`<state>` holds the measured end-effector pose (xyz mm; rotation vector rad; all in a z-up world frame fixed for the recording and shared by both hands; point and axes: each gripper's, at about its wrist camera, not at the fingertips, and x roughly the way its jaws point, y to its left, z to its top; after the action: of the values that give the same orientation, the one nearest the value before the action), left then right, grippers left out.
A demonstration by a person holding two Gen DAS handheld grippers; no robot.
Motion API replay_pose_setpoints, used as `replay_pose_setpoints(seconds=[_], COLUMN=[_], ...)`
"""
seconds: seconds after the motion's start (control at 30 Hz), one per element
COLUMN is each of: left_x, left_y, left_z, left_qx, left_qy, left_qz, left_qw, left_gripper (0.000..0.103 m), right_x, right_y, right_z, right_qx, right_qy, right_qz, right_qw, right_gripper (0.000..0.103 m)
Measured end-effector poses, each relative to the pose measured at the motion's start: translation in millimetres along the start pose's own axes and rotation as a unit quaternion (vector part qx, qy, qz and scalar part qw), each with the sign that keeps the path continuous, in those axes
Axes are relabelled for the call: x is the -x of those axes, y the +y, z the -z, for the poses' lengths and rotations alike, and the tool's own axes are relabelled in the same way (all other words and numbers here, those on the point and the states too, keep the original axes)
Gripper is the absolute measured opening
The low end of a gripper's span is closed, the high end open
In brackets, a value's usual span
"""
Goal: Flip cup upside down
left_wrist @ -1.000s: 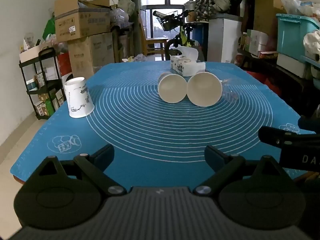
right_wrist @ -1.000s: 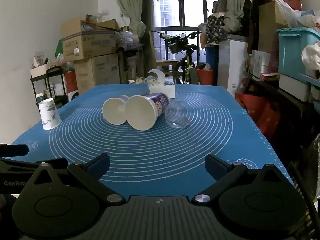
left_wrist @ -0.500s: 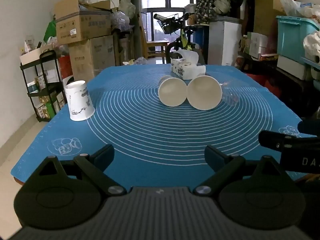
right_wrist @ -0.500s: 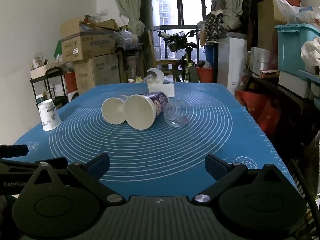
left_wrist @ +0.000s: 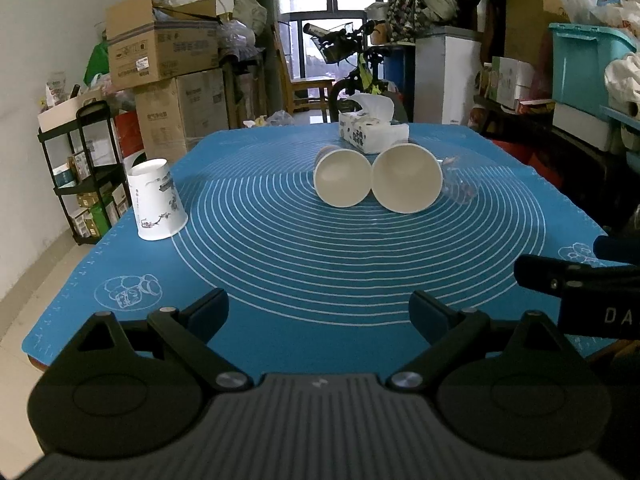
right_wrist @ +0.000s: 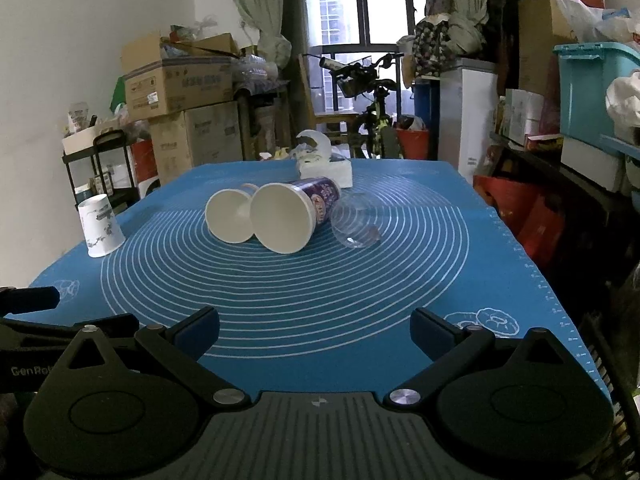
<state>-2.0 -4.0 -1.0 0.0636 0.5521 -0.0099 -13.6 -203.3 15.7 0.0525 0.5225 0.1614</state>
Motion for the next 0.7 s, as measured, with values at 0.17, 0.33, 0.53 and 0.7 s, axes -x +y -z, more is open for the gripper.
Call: replay_pose_setpoints(seconds=[0.17, 0.33, 0.53, 0.7], left_x=[0.1, -0.1, -0.2, -0.5], left_y=[0.0, 0.3, 0.5, 0.8], left_z=[-0.3, -0.2, -0.2, -0.7], left_qx=[0.001, 0.001, -0.001, -0.001], left_qy=[0.0, 0.001, 0.002, 0.001], left_qz=[0.0, -0.002, -0.003, -0.005], left_qw=[1.0, 1.0, 1.0, 1.0], left_gripper=[0.096, 0.096, 0.096, 0.096], right_x=[0.2, 0.4, 0.6, 0.4], right_y=[0.1, -0.5, -0.9, -0.8], right_z=[-0.2, -0.2, -0.1, 0.2], right_qx=[0.001, -0.001, 0.0, -0.001], right_qy=[-0.001, -0.003, -0.003, -0.003], right_qz=[0.001, 0.001, 0.001, 0.001], right_qw=[1.0, 1.0, 1.0, 1.0], right_gripper=[0.101, 0.101, 0.101, 0.101])
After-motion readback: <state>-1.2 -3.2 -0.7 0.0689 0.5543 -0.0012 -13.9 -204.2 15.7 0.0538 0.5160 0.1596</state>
